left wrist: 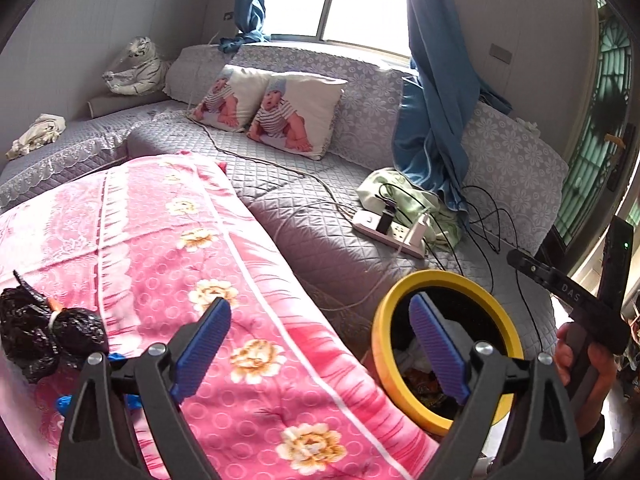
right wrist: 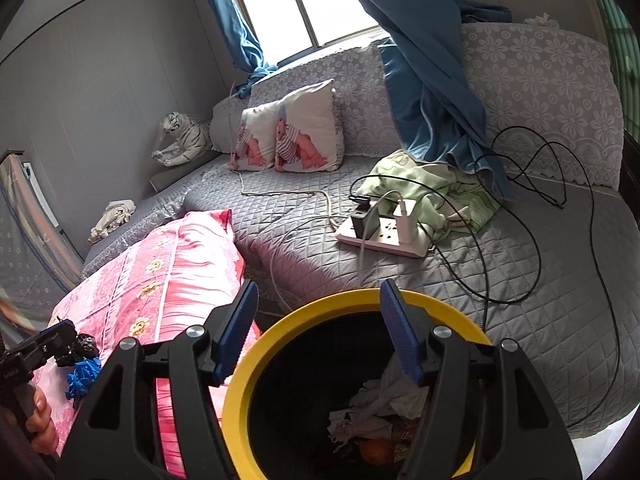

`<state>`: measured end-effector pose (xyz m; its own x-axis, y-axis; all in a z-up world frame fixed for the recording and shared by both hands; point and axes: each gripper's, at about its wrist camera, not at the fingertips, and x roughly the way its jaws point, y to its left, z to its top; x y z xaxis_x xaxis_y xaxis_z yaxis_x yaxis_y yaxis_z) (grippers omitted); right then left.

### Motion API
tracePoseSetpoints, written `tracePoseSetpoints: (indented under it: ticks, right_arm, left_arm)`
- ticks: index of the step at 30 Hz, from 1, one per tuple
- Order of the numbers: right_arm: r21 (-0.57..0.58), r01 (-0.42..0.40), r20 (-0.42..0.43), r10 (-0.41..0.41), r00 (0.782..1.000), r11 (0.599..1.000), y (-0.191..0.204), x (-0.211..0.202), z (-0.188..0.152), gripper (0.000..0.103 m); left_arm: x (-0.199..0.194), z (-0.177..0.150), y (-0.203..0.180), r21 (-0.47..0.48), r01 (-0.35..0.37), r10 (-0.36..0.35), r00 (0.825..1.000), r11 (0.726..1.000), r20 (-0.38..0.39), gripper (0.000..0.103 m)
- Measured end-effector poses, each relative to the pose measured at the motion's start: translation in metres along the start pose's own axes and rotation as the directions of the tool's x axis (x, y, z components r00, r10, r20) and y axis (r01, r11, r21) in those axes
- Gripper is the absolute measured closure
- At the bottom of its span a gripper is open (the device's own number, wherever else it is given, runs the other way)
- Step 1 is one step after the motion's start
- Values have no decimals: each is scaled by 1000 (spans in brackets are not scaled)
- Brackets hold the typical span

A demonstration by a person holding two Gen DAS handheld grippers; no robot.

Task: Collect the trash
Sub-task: 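Move both tools back toward the remaining trash on the bed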

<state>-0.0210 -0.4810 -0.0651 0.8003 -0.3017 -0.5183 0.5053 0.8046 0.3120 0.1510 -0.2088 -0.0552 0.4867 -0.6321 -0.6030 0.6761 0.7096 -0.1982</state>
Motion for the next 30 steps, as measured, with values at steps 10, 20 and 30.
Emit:
tracePoseSetpoints:
  ticks: [10,20,30]
  right_arm:
    - [-132,-271,-157,250,956,954,116,35,-20,34]
    - [-279,-497,-357,392,848,822,250,62,-75,33]
    - [-327,-554,-476,374,796,765,312,90,-111,33]
  left_arm:
    - [-54,-7,114,-111,-184,190,981,977,46,12]
    - [-92,-31,206,-241,-295,313,949,925,41,12]
    - [-88,-46,247,-261,-326,336,942,909,-10,12]
